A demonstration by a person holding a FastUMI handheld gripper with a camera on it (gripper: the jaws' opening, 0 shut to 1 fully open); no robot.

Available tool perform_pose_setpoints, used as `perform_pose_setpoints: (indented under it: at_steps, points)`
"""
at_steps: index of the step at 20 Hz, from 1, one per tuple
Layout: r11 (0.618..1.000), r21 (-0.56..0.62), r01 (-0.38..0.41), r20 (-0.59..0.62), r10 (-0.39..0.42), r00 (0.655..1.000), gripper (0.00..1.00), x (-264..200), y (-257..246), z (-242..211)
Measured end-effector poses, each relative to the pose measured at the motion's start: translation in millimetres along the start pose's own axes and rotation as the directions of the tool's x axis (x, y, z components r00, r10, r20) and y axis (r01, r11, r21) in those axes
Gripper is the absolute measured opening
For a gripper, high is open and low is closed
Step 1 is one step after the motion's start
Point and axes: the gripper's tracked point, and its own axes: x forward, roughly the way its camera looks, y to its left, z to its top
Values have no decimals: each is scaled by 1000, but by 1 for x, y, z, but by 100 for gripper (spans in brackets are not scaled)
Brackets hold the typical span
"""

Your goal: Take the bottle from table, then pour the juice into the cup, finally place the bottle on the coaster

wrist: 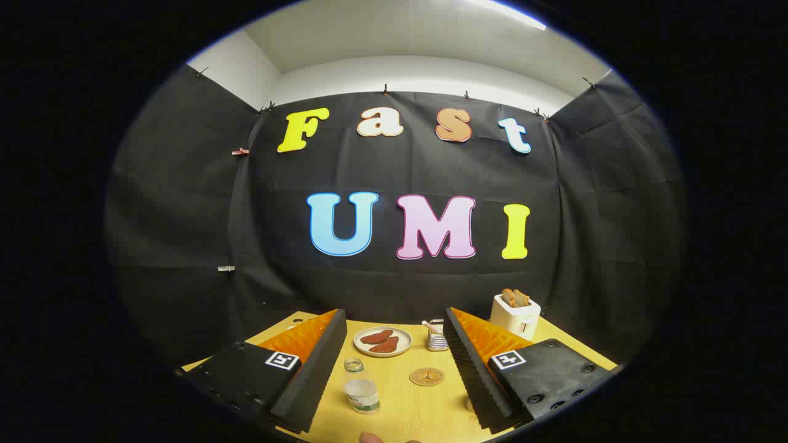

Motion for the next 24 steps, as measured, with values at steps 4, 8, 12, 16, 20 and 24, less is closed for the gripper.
perform_pose_setpoints:
  at_steps: [4,8,12,16,20,24]
  points:
    - [1000,-12,27,9,-27,1000,97,4,13,-3]
    - [999,-33,39,12,-38,999,97,6,24,-11]
    - [999,-27,41,-3,-41,999,96,9,32,-24]
    - [998,-13,66,-5,-66,998,96,10,33,-36]
    - [996,28,88,-19,-87,996,97,13,34,-62]
    - [995,16,100,-41,-100,994,96,18,40,-99]
